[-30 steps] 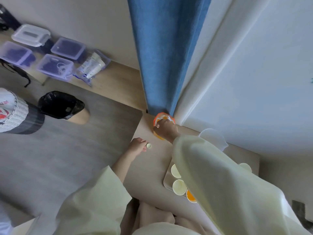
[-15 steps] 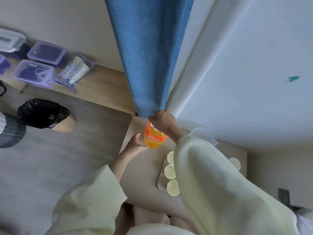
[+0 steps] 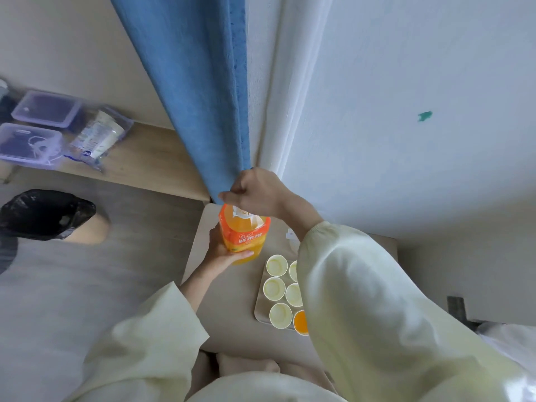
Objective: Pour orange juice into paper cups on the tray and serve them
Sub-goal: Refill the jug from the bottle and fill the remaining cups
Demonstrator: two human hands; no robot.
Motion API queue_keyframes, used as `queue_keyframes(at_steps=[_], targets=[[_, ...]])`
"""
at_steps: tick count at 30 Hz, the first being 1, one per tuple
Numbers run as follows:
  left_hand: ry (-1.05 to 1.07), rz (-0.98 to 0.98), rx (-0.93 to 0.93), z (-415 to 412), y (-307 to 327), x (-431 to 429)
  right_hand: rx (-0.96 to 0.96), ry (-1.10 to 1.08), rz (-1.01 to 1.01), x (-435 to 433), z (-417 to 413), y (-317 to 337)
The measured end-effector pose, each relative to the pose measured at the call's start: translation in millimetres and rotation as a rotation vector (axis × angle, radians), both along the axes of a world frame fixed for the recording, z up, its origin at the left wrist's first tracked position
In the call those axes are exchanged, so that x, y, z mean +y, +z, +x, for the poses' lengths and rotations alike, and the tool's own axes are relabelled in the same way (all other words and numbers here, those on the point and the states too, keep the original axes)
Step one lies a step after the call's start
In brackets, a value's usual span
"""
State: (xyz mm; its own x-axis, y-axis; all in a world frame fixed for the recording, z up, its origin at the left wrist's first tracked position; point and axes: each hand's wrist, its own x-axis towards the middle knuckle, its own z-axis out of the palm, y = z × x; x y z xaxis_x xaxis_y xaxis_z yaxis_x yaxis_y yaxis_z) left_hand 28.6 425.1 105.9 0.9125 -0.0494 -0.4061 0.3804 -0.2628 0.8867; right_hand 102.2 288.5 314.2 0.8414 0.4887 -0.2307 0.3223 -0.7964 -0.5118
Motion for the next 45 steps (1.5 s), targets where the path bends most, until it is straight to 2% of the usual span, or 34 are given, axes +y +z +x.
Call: queue_keyframes(at_steps=[6,13,18,24,26,30,33,36,40,45], targets=[[0.057,0.023,-0.063,-6,17,-23,0.003,-0.144,0.127,-19,-2,9],[0.041,0.025,0.008,-13,24,-40,-0.023,-0.407,0.285,-41,-13,11],[-0.078,0.016,0.033,-4,31,-48,-0.070,-0.587,0.336,-55,-31,-6],[-0.170,0.138,0.127,-6,30,-53,-0.124,-0.823,0.388,-65,-57,-45],[-0.183,0.192,0.134,-9,30,-57,-0.175,-0.864,0.361,-67,-67,-61],[-0.287,0.313,0.219,-10,32,-65,-0.419,-0.954,0.316,-69,-81,-95],[-0.321,0.445,0.270,-7,27,-69,-0.485,-0.916,0.166,-74,-87,-123],[-0.355,0.553,0.334,-5,15,-75,-0.464,-0.838,0.001,-81,-93,-154],[-0.377,0.609,0.383,-2,9,-82,-0.409,-0.792,-0.019,-90,-98,-172],[-0.384,0.658,0.437,-1,7,-93,-0.209,-0.655,-0.181,-101,-102,-183]])
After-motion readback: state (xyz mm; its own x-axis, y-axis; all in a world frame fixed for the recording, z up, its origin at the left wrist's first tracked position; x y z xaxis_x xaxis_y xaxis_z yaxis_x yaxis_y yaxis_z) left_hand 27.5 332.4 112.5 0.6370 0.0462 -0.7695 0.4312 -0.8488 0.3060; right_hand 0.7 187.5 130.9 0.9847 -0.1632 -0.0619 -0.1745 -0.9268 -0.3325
